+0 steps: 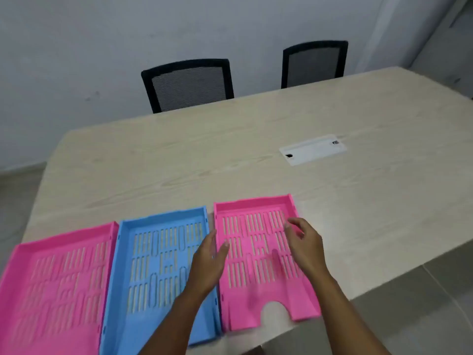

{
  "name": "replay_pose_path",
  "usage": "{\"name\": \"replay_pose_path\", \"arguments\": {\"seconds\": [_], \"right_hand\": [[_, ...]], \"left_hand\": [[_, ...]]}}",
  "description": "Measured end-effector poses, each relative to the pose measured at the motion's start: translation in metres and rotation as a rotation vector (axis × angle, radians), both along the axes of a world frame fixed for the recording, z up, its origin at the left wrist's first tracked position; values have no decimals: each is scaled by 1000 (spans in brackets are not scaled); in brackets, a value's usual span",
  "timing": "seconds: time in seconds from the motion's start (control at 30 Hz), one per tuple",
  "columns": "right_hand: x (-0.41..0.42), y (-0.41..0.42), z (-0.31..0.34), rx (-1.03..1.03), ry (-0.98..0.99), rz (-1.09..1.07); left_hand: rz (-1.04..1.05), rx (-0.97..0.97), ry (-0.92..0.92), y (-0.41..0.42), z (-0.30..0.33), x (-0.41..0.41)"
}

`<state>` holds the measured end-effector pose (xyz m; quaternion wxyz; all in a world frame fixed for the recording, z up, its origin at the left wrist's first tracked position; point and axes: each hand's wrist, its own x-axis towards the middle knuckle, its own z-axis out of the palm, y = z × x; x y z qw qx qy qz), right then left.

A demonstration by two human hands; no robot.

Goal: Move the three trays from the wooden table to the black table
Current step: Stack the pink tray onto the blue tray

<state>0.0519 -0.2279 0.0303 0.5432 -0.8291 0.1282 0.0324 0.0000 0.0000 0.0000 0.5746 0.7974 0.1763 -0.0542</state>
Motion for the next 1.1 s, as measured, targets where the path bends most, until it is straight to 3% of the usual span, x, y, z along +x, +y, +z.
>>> {"name": "replay_pose_path", "arguments": {"seconds": [0.1,0.27,0.43,0.8,1.1], "right_hand": [[-17,-20,-20,-76,77,-105],[-28,-39,-35,-56,272,-50],[-28,-42,-32,-102,233,3],[-10,-32,19,-118,117,-58],[-33,80,32,-84,90,150]], "left_hand": [[-27,82,100,-13,-6,-9],[13,100,176,-29,-3,-9],[69,60,187,-39,4,-5],[169,-101,-67,-22,35,3],[311,-65,-139,100,56,-41]]}}
